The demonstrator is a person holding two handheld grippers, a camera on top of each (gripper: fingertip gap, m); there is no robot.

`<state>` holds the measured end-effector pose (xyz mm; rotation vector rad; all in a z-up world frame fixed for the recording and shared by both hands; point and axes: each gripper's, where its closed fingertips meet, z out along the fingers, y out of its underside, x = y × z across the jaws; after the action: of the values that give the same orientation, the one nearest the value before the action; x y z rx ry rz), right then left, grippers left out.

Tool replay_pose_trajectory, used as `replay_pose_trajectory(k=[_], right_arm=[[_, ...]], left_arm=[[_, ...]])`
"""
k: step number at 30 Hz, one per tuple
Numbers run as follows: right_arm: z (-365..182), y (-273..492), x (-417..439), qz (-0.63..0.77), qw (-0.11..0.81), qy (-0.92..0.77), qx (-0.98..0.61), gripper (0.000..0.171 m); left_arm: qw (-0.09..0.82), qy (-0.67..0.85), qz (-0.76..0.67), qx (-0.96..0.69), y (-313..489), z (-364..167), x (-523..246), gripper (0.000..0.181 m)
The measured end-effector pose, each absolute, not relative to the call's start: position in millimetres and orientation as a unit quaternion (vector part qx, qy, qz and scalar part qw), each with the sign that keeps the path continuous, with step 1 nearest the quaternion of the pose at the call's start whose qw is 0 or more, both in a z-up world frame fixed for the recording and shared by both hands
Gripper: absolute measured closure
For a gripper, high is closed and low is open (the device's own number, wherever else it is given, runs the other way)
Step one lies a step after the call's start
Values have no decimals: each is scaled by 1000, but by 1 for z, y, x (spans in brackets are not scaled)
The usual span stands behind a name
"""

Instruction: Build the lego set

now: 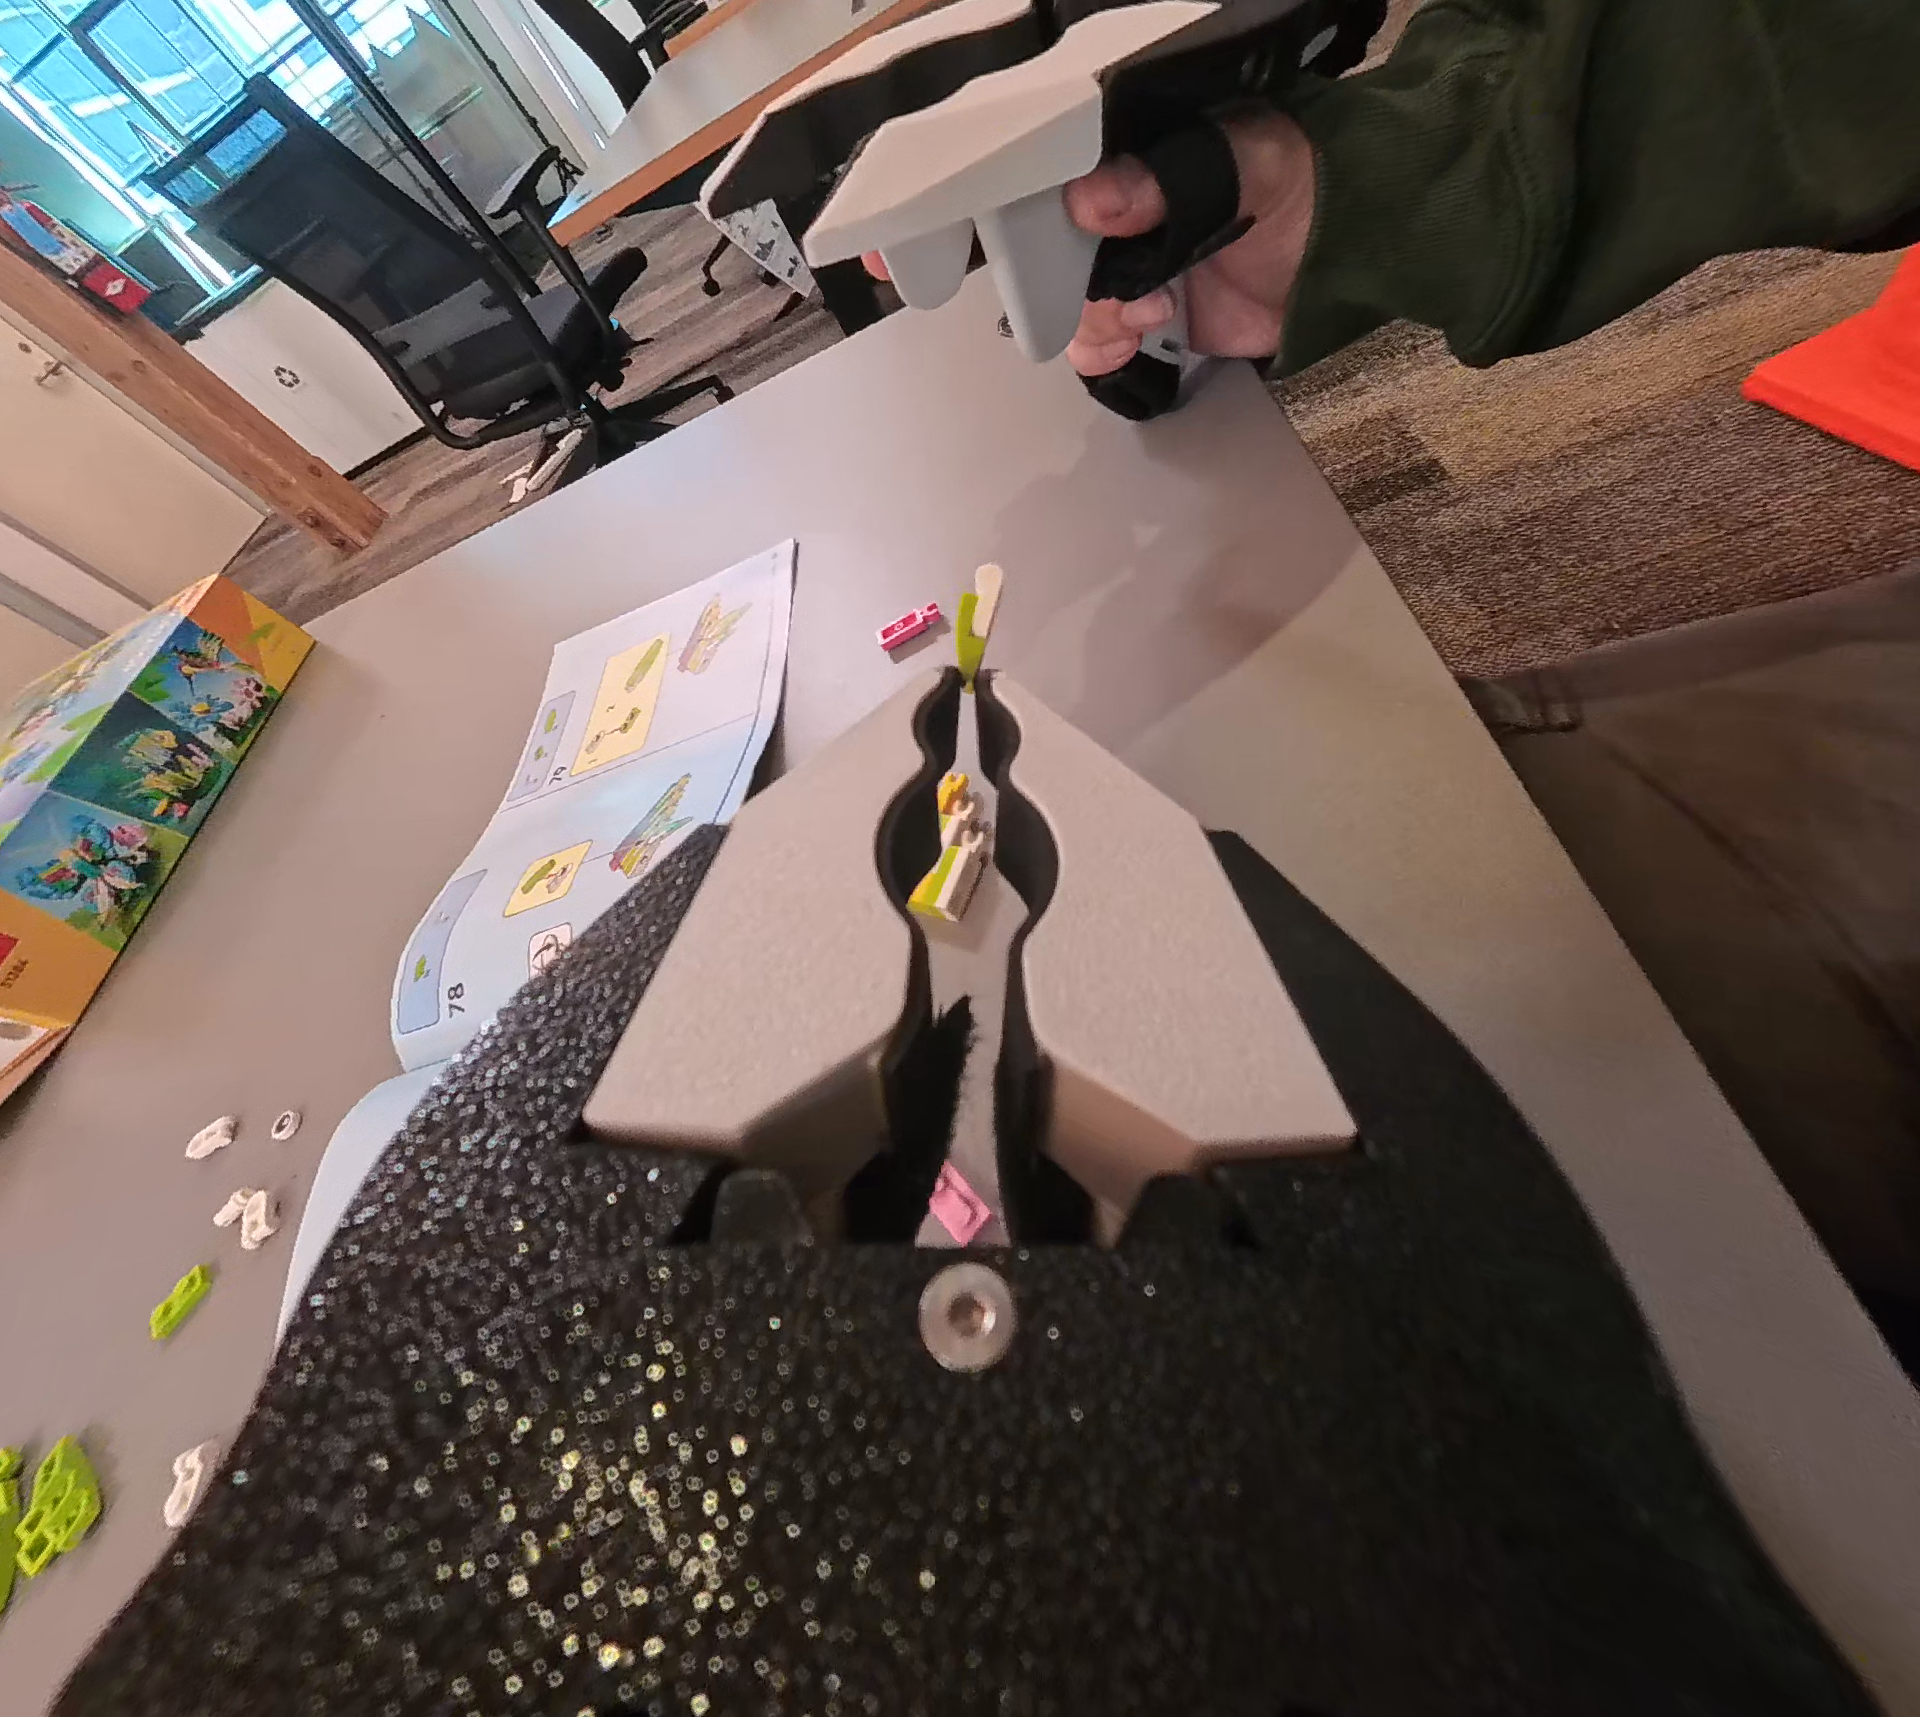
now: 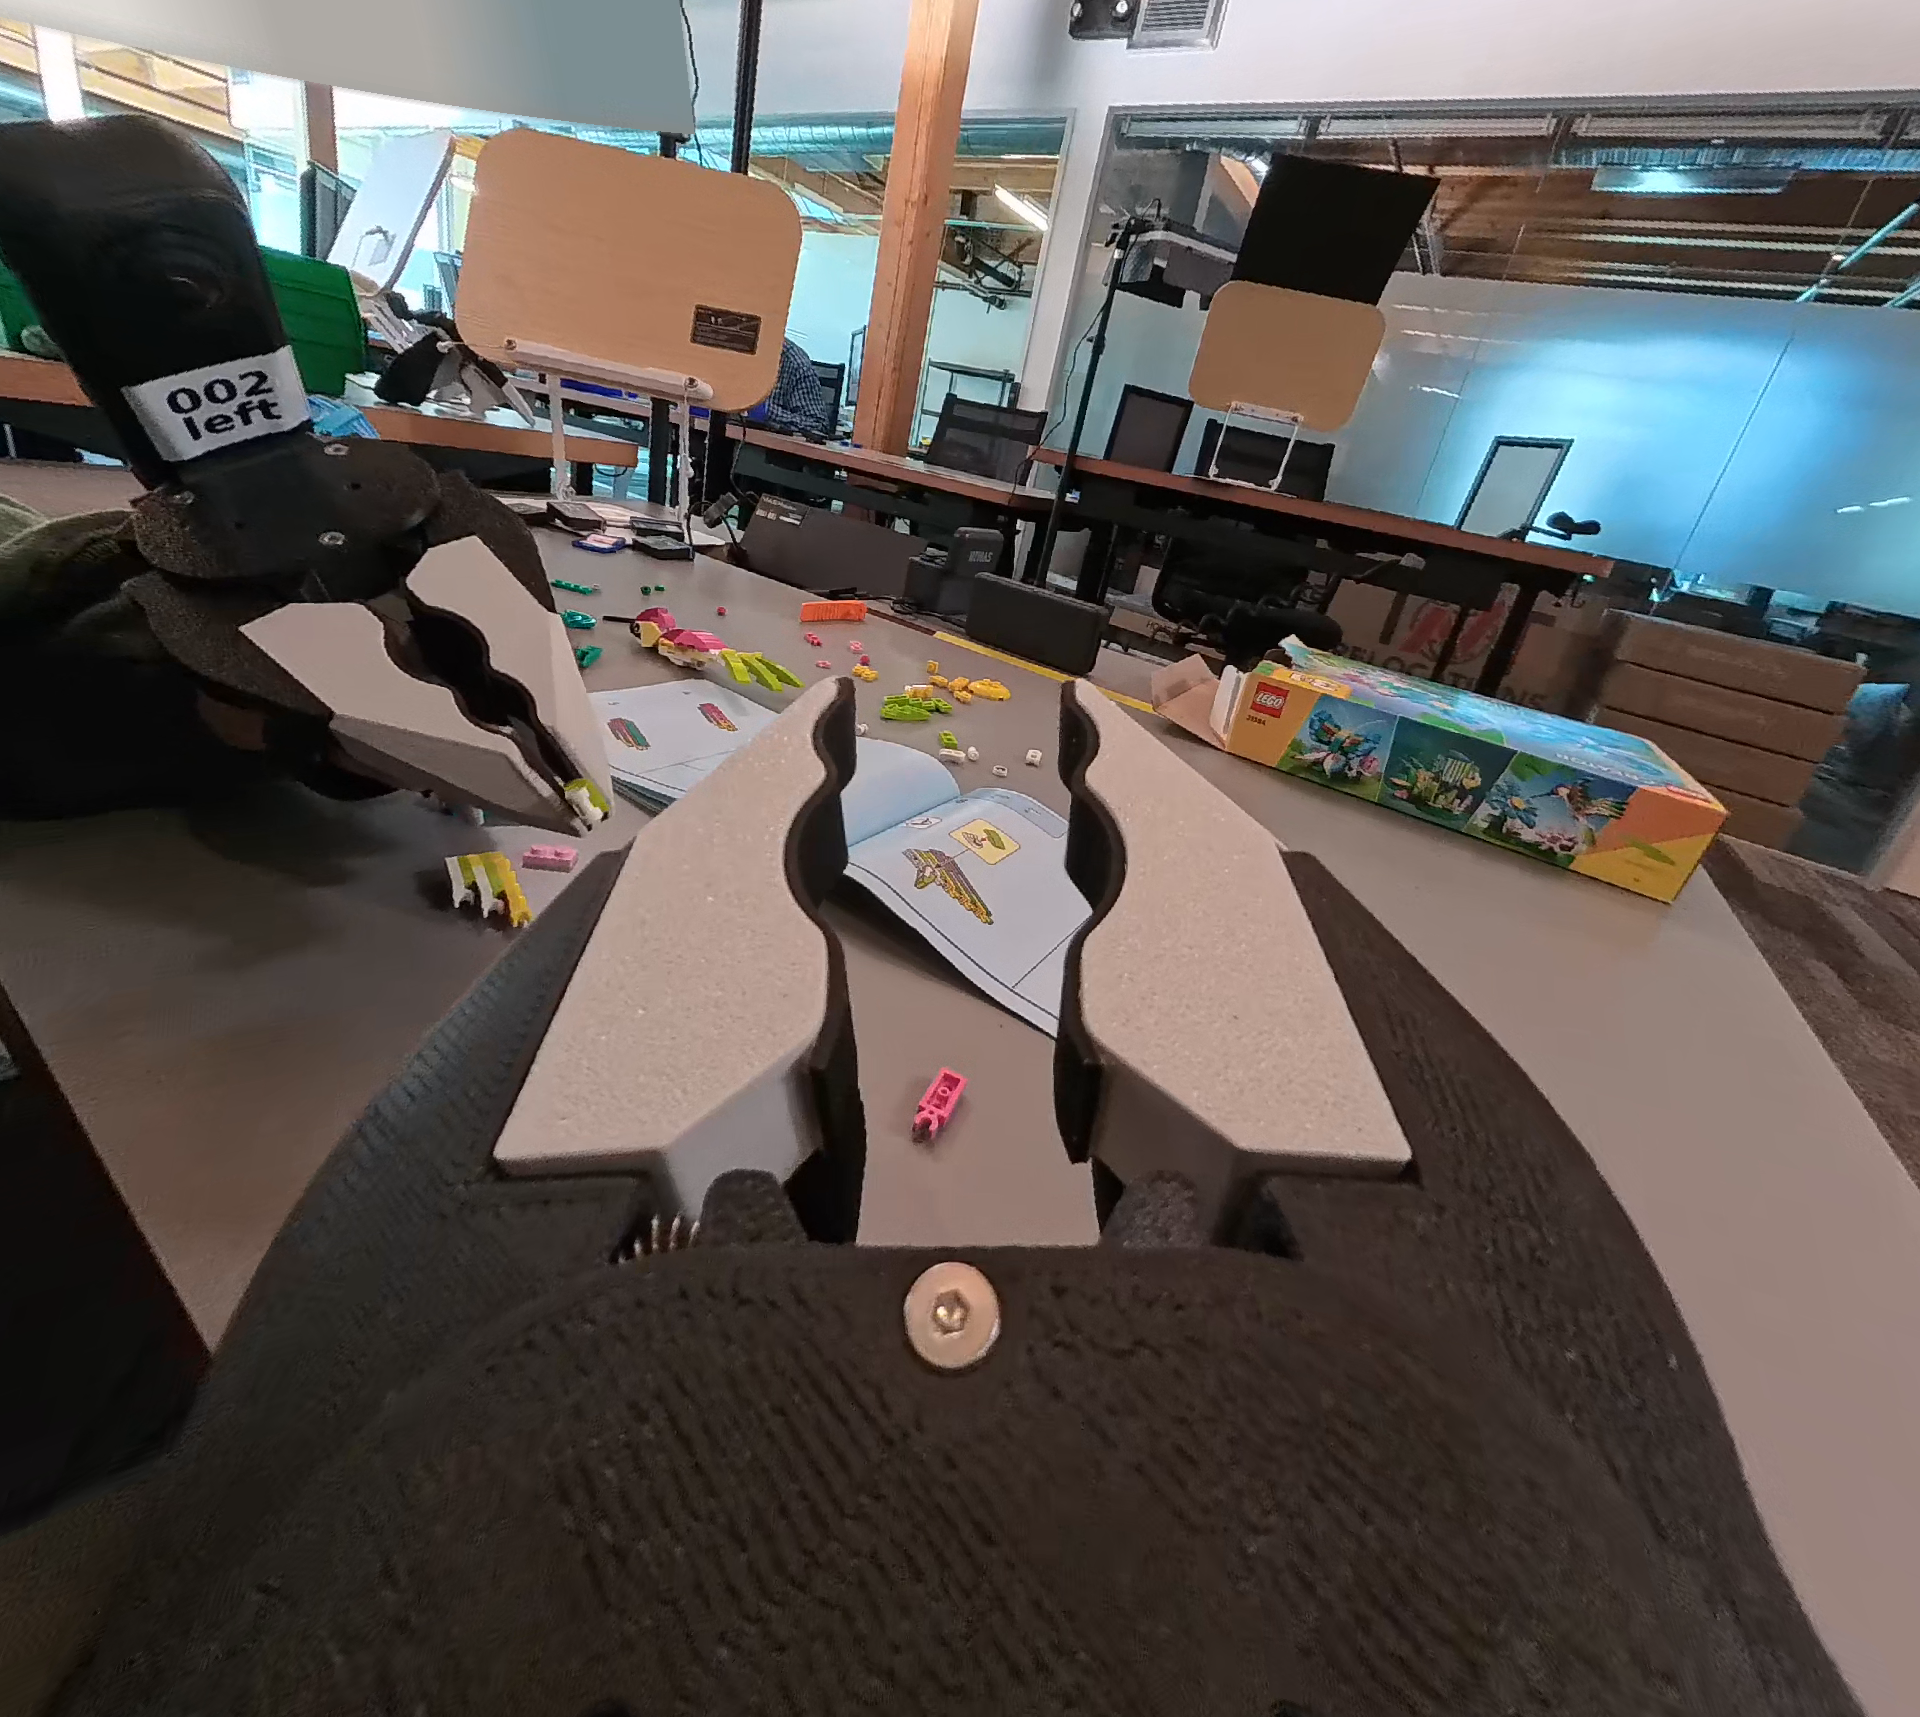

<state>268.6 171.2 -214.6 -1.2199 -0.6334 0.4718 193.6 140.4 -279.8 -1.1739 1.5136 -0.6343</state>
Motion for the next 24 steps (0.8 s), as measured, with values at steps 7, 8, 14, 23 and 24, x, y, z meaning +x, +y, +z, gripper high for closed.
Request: replay_pose_trajectory(k=[7,8,14,23,24], right_arm=[[-215,170,266,204,750,-298,-555,133],[-215,169,266,204,750,-298,-554,133],[-216,169,266,204,750,-298,-555,133],[-216,169,265,201,749,-301,-554,134],[-216,169,264,200,749,-302,-554,134]], left_arm=[[527,636,-273,-493,138,-281,194,181],[527,637,-272,-492,138,-281,194,181],[530,636,-269,-491,139,-280,194,181],[534,637,-265,-489,139,-280,194,181],[534,638,-264,-489,139,-280,193,181]])
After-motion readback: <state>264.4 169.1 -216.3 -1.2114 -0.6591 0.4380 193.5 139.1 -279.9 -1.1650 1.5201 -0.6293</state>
